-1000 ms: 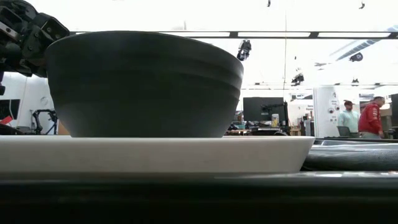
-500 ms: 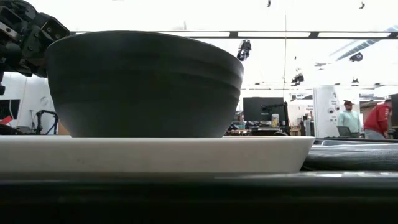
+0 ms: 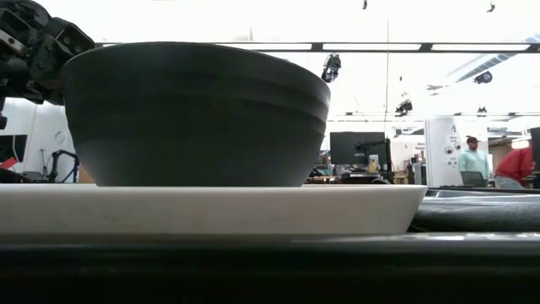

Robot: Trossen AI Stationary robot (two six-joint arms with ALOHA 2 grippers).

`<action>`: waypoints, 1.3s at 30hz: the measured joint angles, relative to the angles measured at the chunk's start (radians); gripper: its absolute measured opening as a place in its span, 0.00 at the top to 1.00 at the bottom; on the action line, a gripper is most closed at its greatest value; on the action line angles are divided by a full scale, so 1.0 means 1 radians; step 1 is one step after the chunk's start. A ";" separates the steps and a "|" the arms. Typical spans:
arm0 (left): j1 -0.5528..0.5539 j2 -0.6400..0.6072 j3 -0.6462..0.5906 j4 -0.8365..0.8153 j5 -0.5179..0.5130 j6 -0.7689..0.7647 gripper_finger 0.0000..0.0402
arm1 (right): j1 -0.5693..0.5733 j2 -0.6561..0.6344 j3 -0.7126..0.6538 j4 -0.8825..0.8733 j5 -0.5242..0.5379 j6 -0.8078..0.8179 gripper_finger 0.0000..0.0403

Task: Set up tray
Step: Put the green spoon to the right of the green knife on the gray napkin on the black tray

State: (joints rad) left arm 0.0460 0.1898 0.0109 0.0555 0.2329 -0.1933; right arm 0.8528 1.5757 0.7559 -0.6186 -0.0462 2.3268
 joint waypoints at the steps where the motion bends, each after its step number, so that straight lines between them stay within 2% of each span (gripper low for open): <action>1: 0.000 0.000 0.000 0.000 0.000 0.000 0.62 | 0.000 0.000 0.000 -0.001 -0.002 -0.001 0.62; 15: 0.000 0.002 0.000 0.000 0.000 0.000 0.62 | 0.000 0.002 -0.007 -0.013 -0.006 -0.027 0.91; 26: 0.000 0.002 0.000 0.000 0.000 0.000 0.62 | 0.000 -0.010 -0.007 -0.019 0.013 -0.026 0.91; 34: 0.000 0.002 0.000 0.000 0.000 0.000 0.62 | -0.004 -0.065 0.001 -0.086 0.142 -0.024 0.91; 39: 0.000 0.002 0.000 0.000 0.000 0.000 0.62 | -0.003 -0.119 0.003 -0.080 0.260 -0.023 0.91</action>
State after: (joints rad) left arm 0.0460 0.1915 0.0109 0.0555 0.2333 -0.1932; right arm 0.8494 1.4567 0.7589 -0.6986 0.2140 2.3036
